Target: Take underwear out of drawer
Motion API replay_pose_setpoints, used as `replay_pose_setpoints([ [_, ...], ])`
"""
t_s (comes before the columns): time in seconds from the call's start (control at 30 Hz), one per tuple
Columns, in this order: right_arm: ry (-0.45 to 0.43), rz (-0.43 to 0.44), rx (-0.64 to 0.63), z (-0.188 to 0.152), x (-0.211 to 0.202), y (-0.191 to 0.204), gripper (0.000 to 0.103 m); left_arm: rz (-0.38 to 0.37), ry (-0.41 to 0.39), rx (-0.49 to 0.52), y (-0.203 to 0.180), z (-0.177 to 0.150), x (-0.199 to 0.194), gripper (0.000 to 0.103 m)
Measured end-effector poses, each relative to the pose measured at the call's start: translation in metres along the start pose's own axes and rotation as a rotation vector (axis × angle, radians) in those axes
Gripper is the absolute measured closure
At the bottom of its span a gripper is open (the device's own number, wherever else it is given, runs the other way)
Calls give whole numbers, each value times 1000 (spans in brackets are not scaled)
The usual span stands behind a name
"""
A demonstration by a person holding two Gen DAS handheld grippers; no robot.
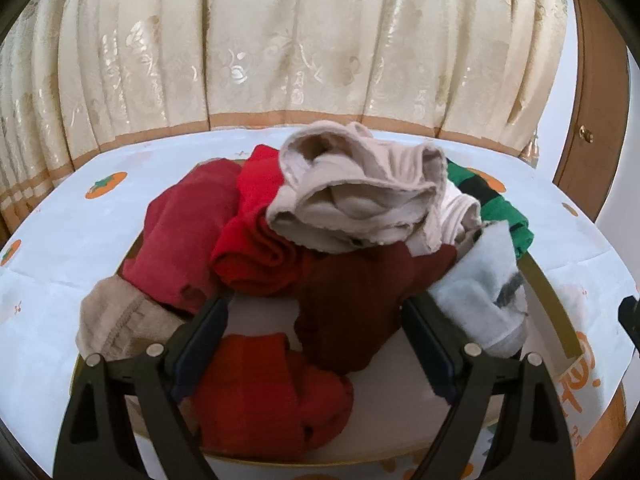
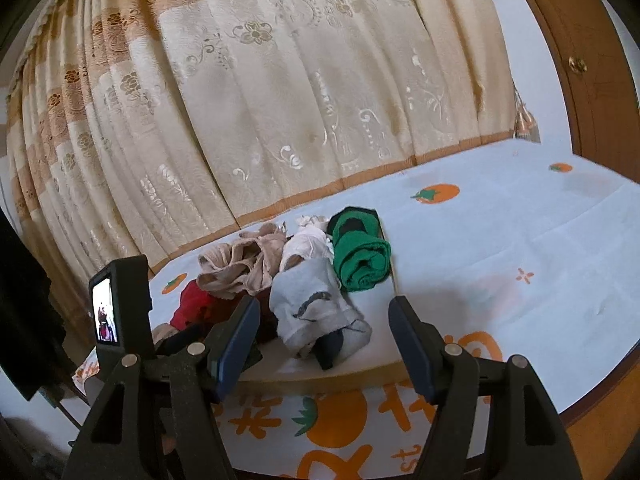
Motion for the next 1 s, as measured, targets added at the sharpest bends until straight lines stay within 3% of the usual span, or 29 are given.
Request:
replay_pose_setpoints([
  [0.33, 35, -34, -50, 4, 20, 3, 34, 9, -7, 30, -3, 0, -1, 13],
  [0.67, 34, -28, -72, 3, 22, 9, 34, 40, -80, 94, -9, -2, -29, 12],
  [0.8, 13, -8, -71, 2, 17, 15, 34, 31, -104, 94, -9, -8, -47, 3],
  [1.0, 27, 11, -59, -1, 16, 18, 34, 21, -121, 93, -9, -9, -65, 1],
])
Point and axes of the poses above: each gripper's, at about its wrist camera, not at the fingertips, and x roughly the way its jaws point, y to its left, z to its top, the point moved 3 cm from there along x, roughly the way its jaws point, and after that the axes turned 6 degrees about y, right-handed, at the moved point
